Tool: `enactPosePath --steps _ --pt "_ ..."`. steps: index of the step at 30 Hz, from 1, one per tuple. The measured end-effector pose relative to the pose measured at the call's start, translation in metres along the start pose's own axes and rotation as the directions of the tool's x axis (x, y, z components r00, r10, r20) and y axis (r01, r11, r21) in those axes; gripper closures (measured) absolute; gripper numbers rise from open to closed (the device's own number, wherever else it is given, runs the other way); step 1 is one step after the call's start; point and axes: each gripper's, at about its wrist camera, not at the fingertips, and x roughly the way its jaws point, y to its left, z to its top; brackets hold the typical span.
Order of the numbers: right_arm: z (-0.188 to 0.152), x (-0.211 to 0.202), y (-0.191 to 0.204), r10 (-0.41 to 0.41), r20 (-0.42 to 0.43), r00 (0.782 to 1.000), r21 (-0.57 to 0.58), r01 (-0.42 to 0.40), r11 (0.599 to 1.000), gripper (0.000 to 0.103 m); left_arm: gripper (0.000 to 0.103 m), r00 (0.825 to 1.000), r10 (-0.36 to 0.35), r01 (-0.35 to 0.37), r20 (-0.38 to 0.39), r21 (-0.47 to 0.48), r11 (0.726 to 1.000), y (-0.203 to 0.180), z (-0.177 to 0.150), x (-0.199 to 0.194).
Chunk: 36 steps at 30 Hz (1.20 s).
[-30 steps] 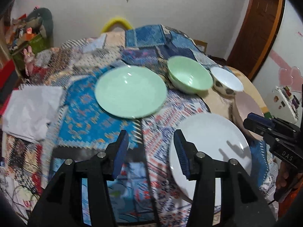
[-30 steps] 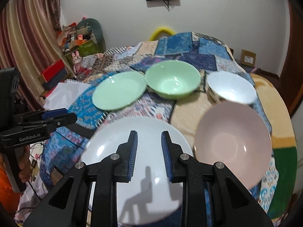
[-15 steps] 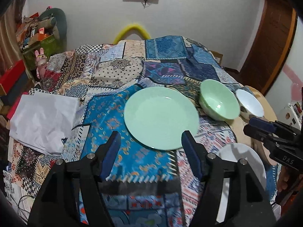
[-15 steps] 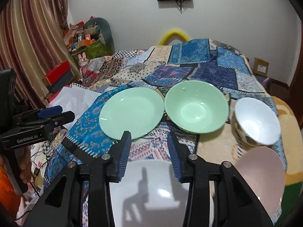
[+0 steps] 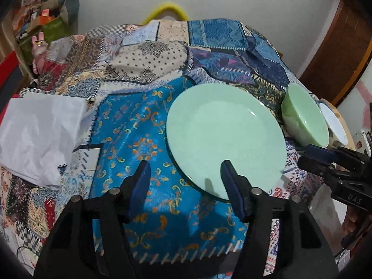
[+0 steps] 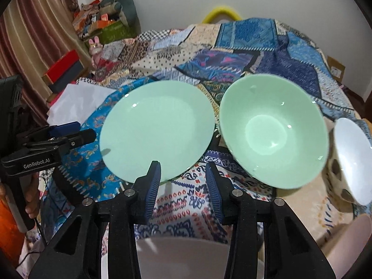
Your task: Organize plates and bowls
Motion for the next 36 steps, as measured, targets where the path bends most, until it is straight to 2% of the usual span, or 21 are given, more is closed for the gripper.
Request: enactPosePath --steps 6,19,26,30,36 --pt "0.003 0.017 -0.003 -0.014 -0.046 0.999 0.003 0.014 1.0 0.072 0.056 0.998 -0.044 0.043 -0.049 -0.002 0.999 0.003 0.003 0.022" --pt "0.01 0.034 0.0 -0.044 -0.062 0.997 -0.022 0.043 0.999 0.077 0.06 0.995 -0.089 0.088 -0.049 -0.026 0.996 0.007 0.012 0.038" --pt "0.009 0.036 -0.001 0.016 -0.073 0.997 0.004 -0.016 1.0 0.077 0.06 0.994 -0.092 0.089 -0.051 -0.052 0.995 0.015 0.003 0.024" --pt "0.005 0.036 0.012 0.036 -0.085 0.996 -0.029 -0.039 0.999 0.077 0.06 0.997 -0.06 0.057 -0.048 -0.053 0.997 0.02 -0.01 0.011" --pt "-0.003 0.035 0.03 0.075 -0.115 0.99 -0.071 -0.084 0.994 0.077 0.06 0.997 -0.049 0.045 -0.054 -0.079 0.996 0.032 -0.036 -0.013"
